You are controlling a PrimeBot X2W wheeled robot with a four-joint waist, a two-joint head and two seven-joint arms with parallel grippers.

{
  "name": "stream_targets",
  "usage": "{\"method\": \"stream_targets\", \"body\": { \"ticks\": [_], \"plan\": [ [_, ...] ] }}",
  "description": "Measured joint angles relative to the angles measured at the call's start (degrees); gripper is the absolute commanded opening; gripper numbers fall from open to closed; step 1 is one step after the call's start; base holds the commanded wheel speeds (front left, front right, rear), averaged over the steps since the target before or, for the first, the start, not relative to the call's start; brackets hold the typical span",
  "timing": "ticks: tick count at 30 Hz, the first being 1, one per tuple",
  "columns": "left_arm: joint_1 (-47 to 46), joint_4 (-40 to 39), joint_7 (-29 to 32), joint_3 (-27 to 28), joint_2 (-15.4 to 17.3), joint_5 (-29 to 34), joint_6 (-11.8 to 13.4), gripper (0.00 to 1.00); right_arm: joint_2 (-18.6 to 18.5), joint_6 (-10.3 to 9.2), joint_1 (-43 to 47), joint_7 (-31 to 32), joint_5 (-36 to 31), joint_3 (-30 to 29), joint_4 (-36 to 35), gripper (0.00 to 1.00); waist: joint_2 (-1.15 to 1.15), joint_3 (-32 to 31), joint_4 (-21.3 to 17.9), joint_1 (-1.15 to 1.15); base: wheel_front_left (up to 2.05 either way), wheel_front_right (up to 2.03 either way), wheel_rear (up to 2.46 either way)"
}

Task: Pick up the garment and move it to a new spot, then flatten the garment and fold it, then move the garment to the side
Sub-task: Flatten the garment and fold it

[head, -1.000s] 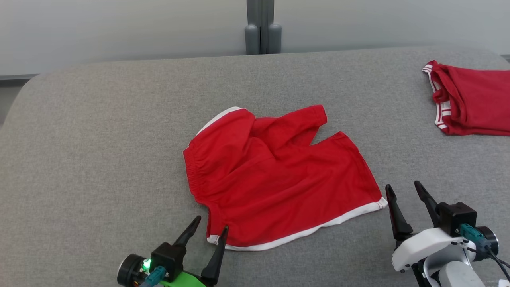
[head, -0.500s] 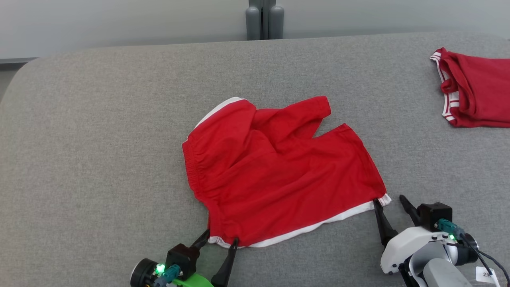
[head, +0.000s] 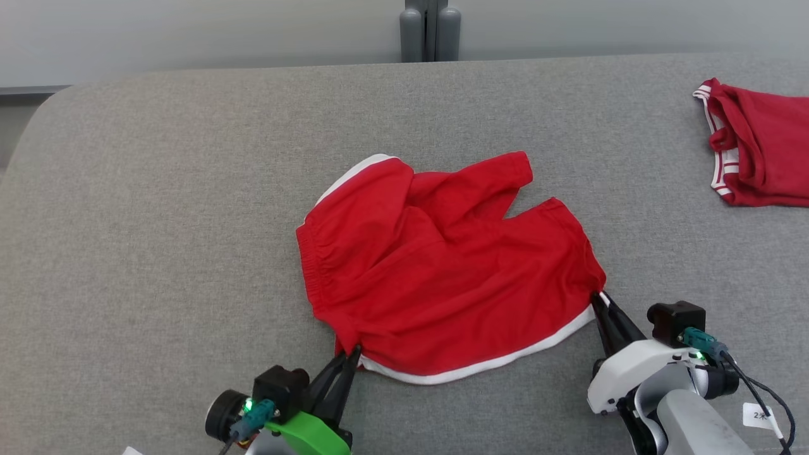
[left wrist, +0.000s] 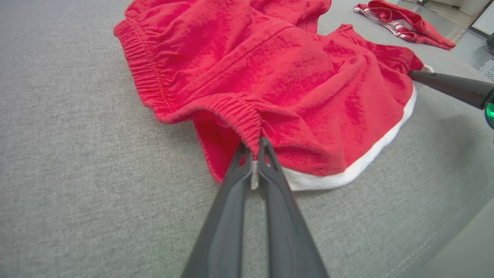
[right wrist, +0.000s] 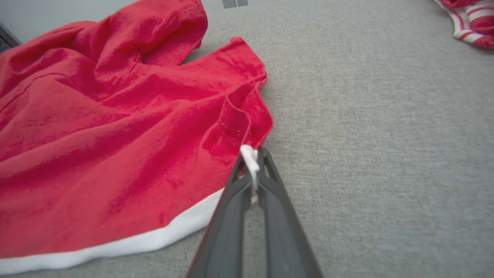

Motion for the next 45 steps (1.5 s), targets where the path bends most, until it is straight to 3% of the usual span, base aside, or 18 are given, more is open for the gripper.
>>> {"method": "stream_targets", "body": {
  "ticks": [7,12,14,18,23,30,35,39,45],
  "plan": [
    [-2.7,-8.0,0.0,4.3,2.0,-2.1,0.0,0.00,-1.8,0.00,-1.3,0.0,4.9,2.7,-6.9,0.00,0.00,-0.3,-1.4,0.00,0.00,0.00,0.00],
    [-10.9,-9.1,0.6,3.7,4.3,-5.5,0.0,0.00,-4.2,0.01,-10.1,1.8,7.6,4.8,-8.6,0.00,0.00,1.2,-2.3,0.00,0.00,0.00,0.00],
    [-16.0,-9.5,1.7,3.6,5.1,-8.5,0.0,0.00,-4.7,0.01,-14.8,3.4,8.4,6.0,-8.7,0.00,0.00,2.3,-2.5,0.00,0.00,0.00,0.00],
    [-31.0,-9.6,4.2,2.0,9.8,-8.4,0.0,0.00,-6.6,0.01,-28.1,6.8,9.2,8.2,-8.1,0.00,0.00,5.5,-3.0,0.00,0.00,0.00,0.00],
    [-49.6,-6.6,6.9,0.1,12.8,-10.1,0.0,0.00,-8.9,0.01,-46.7,10.4,10.1,9.3,-5.9,0.00,0.00,11.1,-3.5,0.01,0.00,0.00,0.00],
    [-71.4,3.0,8.1,0.0,13.7,-15.7,-0.1,0.00,-7.8,0.01,-68.9,12.8,10.7,7.0,2.3,0.00,0.00,19.1,-4.4,0.02,0.00,0.00,0.00],
    [-81.7,8.3,6.9,-1.8,11.9,-19.1,-0.1,0.00,-6.5,0.01,-78.3,12.4,9.8,7.0,8.0,0.00,0.00,23.5,-5.4,0.02,0.00,0.00,0.00],
    [-86.9,9.8,4.2,-3.1,10.7,-21.2,-0.1,0.00,-6.0,0.01,-82.0,10.4,10.4,7.9,10.2,0.00,0.00,25.7,-6.5,0.02,0.00,0.00,0.00],
    [-85.0,10.1,1.8,-6.9,10.9,-24.0,-0.1,0.00,-6.6,0.01,-79.6,8.0,13.0,12.7,10.2,0.00,0.00,27.6,-7.6,0.01,0.00,0.00,0.00]
  ]
}}
